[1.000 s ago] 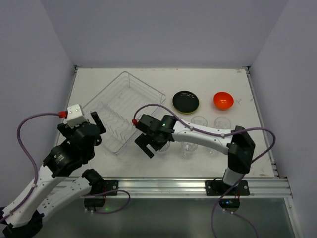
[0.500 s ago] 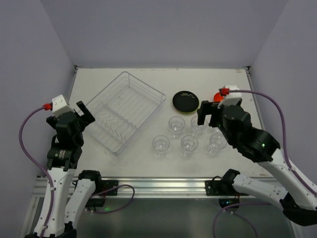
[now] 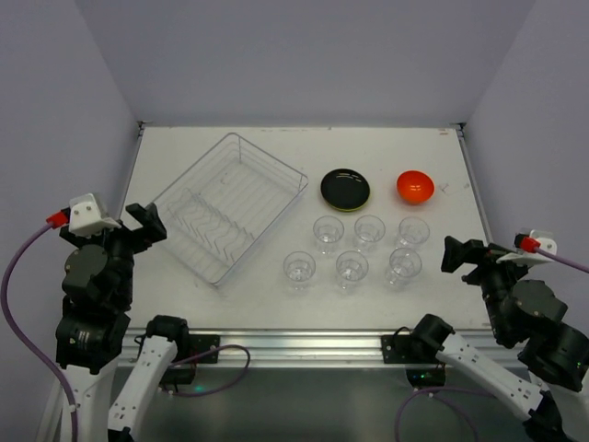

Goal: Unload the mixed dishes from the dish rack

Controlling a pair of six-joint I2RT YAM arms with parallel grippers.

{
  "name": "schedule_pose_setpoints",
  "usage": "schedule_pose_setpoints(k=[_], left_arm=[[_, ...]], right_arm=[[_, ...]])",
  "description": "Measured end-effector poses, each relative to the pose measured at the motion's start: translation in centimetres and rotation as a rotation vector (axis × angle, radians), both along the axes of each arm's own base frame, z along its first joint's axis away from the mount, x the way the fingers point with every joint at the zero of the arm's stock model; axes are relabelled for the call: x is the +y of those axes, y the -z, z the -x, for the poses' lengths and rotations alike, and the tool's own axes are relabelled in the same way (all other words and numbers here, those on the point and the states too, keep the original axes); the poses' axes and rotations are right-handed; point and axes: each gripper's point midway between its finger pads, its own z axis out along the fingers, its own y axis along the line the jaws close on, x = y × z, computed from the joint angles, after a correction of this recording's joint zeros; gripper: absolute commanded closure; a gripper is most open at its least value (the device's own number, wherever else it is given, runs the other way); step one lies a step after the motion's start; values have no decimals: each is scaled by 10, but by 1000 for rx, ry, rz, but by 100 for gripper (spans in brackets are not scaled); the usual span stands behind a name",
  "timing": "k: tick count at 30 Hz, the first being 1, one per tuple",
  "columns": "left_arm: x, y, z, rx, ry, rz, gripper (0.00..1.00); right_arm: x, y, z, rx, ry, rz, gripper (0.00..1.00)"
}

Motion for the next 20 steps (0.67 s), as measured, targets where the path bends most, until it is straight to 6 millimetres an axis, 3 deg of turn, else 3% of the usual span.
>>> schedule_pose_setpoints(k=[5,10,20], left_arm=[[3,8,10,-3,-8,-10,0],[4,20,9,31,-13,-24,0],[8,20,10,33,-38,-28,0]], right_arm=[[-15,17,7,19,44,22,1],[-17,22,9,33,51,19,1],[-22,25,10,41,83,20,1]])
